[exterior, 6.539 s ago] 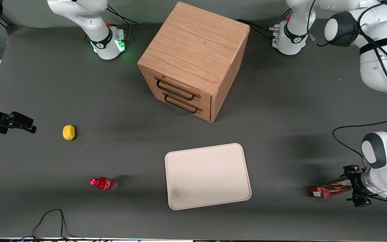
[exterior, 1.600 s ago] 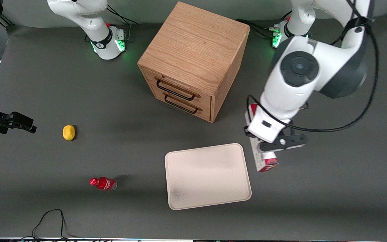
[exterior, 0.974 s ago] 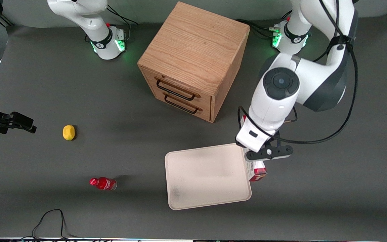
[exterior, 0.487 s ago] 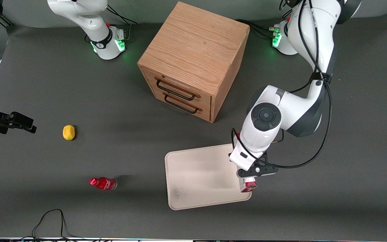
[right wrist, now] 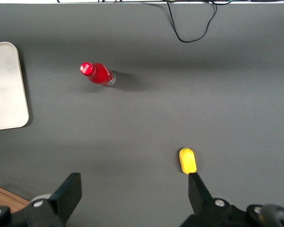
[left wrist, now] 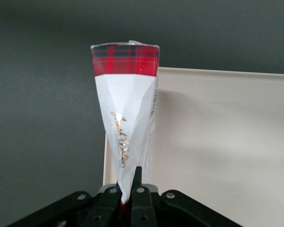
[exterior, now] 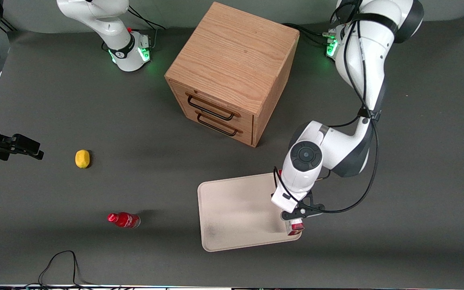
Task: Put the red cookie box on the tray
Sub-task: 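Lower the cookie box onto the tray and open the left gripper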
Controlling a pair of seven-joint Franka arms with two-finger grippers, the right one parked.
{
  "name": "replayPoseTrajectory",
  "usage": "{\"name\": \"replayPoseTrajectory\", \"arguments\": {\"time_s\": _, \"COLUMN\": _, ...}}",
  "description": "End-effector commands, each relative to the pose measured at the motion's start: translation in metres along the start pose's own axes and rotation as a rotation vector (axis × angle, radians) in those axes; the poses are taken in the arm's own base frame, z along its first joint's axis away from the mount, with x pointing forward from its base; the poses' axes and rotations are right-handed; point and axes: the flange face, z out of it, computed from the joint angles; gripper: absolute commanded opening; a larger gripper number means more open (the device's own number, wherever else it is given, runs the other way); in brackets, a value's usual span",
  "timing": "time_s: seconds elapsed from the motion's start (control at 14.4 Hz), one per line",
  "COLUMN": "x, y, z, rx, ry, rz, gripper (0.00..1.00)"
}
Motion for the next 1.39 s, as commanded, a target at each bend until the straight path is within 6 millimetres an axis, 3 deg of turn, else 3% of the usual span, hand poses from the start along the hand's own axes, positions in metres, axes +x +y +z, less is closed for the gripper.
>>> {"name": "replayPoseTrajectory", "arguments": {"time_s": 0.0, "x": 0.000, "y": 0.003, "z": 0.011, "rx": 0.001, "ry": 0.031, "rz": -0.011, "gripper": 0.00}}
{"name": "replayPoseTrajectory", "arguments": {"time_s": 0.28, "x": -0.006, "y": 0.001, "z": 0.037, "rx": 0.010, "ry": 0.021, "rz": -0.002, "gripper": 0.00}}
{"name": "replayPoseTrajectory", "arguments": {"time_s": 0.49, "x": -0.008, "y": 0.000, "z": 0.040, "rx": 0.036, "ry": 0.037, "rz": -0.018, "gripper": 0.00}}
{"name": "replayPoseTrajectory", "arguments": {"time_s": 0.56, "x": -0.008, "y": 0.000, "z": 0.041, "rx": 0.044, "ry": 0.043, "rz": -0.013, "gripper": 0.40}}
{"name": "replayPoseTrajectory", "arguments": {"time_s": 0.63, "x": -0.010, "y": -0.001, "z": 0.045, "rx": 0.048, "ry": 0.039, "rz": -0.019, "gripper": 0.60}}
{"name": "replayPoseTrajectory", "arguments": {"time_s": 0.7, "x": -0.011, "y": 0.000, "z": 0.044, "rx": 0.052, "ry": 0.044, "rz": -0.022, "gripper": 0.94}}
{"name": "replayPoseTrajectory", "arguments": {"time_s": 0.77, "x": -0.011, "y": 0.001, "z": 0.044, "rx": 0.055, "ry": 0.047, "rz": -0.018, "gripper": 1.00}}
{"name": "replayPoseTrajectory", "arguments": {"time_s": 1.04, "x": -0.010, "y": 0.001, "z": 0.039, "rx": 0.053, "ry": 0.050, "rz": -0.032, "gripper": 1.00}}
{"name": "replayPoseTrajectory", "arguments": {"time_s": 1.32, "x": 0.000, "y": -0.002, "z": 0.003, "rx": 0.043, "ry": 0.064, "rz": -0.106, "gripper": 1.00}}
